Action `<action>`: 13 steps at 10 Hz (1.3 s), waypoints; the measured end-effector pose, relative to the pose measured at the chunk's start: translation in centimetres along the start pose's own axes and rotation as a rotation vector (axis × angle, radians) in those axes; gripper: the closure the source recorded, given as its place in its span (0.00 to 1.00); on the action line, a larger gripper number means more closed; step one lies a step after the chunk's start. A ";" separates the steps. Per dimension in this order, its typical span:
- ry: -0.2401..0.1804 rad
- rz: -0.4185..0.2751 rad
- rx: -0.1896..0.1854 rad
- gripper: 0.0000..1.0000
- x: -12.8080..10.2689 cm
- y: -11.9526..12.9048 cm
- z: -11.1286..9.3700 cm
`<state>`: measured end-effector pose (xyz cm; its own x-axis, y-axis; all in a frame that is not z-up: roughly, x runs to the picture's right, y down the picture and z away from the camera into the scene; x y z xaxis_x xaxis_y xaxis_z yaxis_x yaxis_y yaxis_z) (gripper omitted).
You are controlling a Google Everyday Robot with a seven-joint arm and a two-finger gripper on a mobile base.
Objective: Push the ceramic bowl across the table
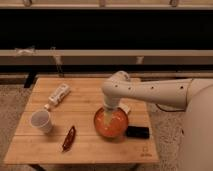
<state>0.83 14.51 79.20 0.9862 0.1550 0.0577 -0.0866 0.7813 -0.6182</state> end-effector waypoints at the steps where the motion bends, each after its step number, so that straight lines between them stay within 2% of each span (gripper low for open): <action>1: 0.017 -0.003 -0.014 0.28 0.3 0.4 0.6; 6: 0.059 0.023 -0.082 0.28 1.6 1.1 3.4; 8: 0.063 0.025 -0.093 0.28 1.9 0.9 4.0; 13: 0.058 0.007 -0.095 0.28 0.8 -0.7 5.1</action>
<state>0.93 17.17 83.64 0.9924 0.1224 0.0092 -0.0823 0.7193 -0.6898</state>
